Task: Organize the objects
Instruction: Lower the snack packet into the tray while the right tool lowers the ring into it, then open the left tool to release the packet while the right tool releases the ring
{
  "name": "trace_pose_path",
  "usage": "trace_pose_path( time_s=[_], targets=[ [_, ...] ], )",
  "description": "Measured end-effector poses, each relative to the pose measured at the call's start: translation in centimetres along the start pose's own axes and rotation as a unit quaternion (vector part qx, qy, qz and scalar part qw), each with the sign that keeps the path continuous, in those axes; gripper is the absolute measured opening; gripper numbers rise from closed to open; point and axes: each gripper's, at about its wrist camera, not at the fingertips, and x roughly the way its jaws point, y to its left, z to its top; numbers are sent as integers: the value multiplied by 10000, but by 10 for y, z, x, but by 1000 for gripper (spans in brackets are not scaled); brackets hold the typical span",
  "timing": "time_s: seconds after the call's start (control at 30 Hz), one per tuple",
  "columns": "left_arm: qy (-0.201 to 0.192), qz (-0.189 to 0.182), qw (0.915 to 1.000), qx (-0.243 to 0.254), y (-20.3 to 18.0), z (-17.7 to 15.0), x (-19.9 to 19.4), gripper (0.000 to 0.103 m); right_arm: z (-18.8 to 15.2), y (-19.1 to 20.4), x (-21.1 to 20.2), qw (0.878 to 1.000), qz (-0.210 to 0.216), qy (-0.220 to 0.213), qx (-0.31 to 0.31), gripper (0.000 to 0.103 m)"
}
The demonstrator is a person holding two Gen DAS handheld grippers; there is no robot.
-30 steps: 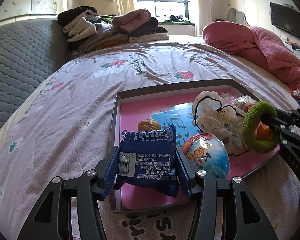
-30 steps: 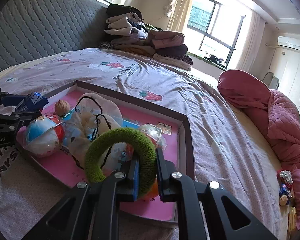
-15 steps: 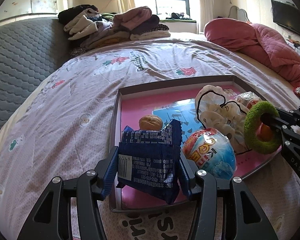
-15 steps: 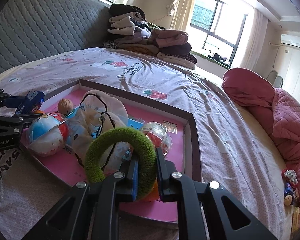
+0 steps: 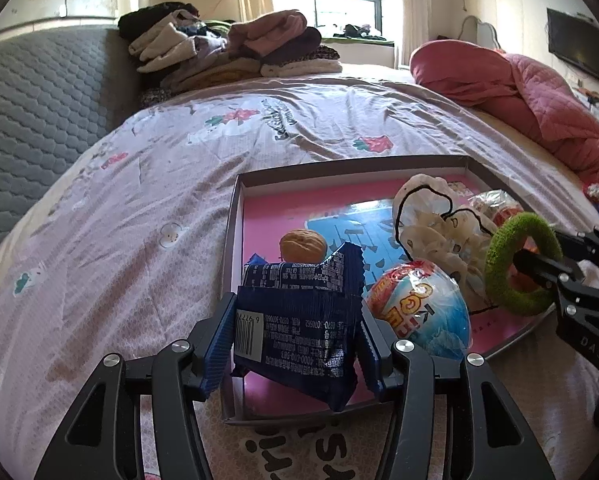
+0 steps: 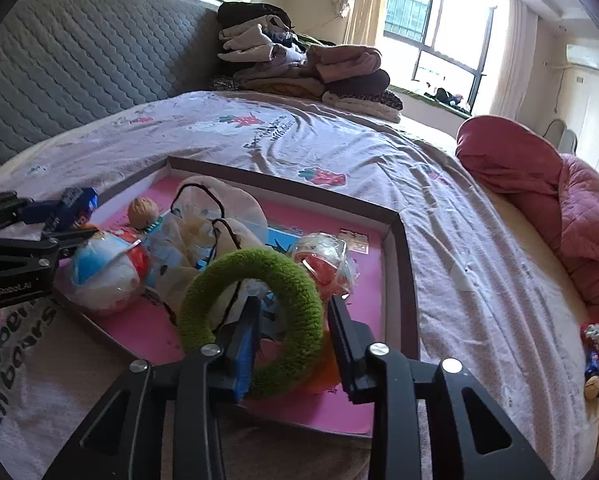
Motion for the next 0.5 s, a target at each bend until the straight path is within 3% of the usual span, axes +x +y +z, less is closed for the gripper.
trace_pose_path(
  time_s=[0.5],
  targets=[
    [-189,-140,9997,-77,3,7,-13,62,9,-17,-14,9990,72,-113,421,40]
  ],
)
